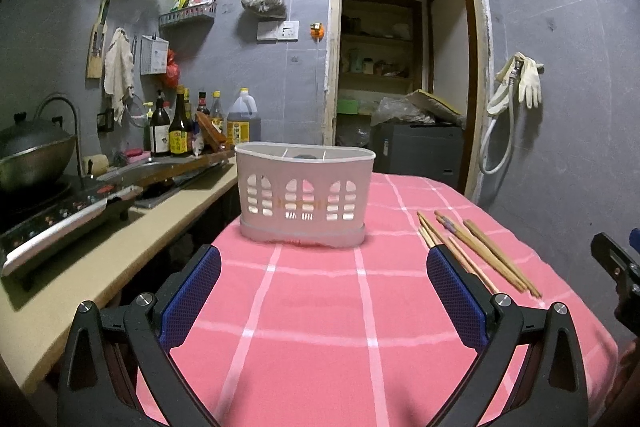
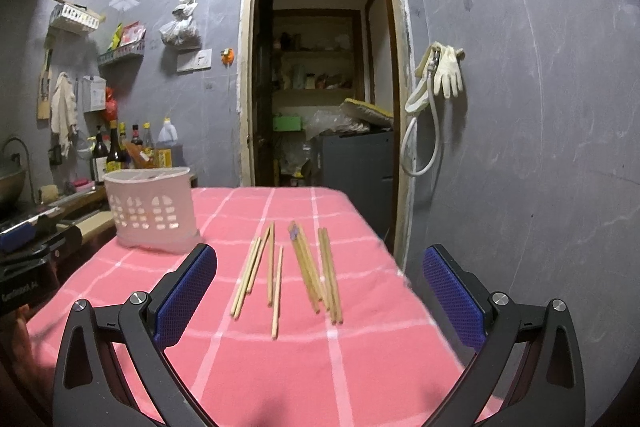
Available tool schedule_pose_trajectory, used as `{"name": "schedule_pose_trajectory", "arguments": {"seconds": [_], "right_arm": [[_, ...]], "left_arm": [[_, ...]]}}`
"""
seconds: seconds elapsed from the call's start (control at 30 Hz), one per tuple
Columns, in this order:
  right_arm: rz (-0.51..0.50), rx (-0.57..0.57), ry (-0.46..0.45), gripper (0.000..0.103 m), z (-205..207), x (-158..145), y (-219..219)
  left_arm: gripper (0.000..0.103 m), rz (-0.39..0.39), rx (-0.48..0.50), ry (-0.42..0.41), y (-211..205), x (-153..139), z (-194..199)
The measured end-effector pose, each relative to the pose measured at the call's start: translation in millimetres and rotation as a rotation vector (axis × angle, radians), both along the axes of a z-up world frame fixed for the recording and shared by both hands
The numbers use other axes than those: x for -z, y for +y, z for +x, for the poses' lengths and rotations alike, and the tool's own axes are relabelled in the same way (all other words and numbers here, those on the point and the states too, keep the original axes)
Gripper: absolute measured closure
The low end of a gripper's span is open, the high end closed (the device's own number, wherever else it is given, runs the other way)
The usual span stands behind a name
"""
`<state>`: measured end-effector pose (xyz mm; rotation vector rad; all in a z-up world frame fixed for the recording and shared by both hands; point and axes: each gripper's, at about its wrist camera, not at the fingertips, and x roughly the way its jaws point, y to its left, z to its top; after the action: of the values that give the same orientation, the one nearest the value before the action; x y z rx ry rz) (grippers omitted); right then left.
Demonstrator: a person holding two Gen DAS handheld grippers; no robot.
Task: Organize utensils
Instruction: 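Move both grippers over the pile of wooden chopsticks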
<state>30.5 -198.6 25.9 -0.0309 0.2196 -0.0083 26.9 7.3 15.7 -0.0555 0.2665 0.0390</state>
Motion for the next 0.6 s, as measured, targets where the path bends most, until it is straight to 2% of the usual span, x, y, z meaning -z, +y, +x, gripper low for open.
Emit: {"name": "schedule_pose_trajectory", "arguments": {"seconds": [0.17,0.43,0.6], "right_arm": [[-0.007,-0.009,-0.021,0.0,17,-11,-2],[-0.043,-0.028,-0.057,0.0,50,-31,-6],[-0.048,-0.037,-0.048,0.0,76,-38,-11]], "left_arm": [[0.002,0.032,0.013,-0.016,-10,-17,12],[0.002,0.023,0.031,-0.006,-16,-39,51],[0.002,0.029,0.038,0.001,-24,-44,75]]}}
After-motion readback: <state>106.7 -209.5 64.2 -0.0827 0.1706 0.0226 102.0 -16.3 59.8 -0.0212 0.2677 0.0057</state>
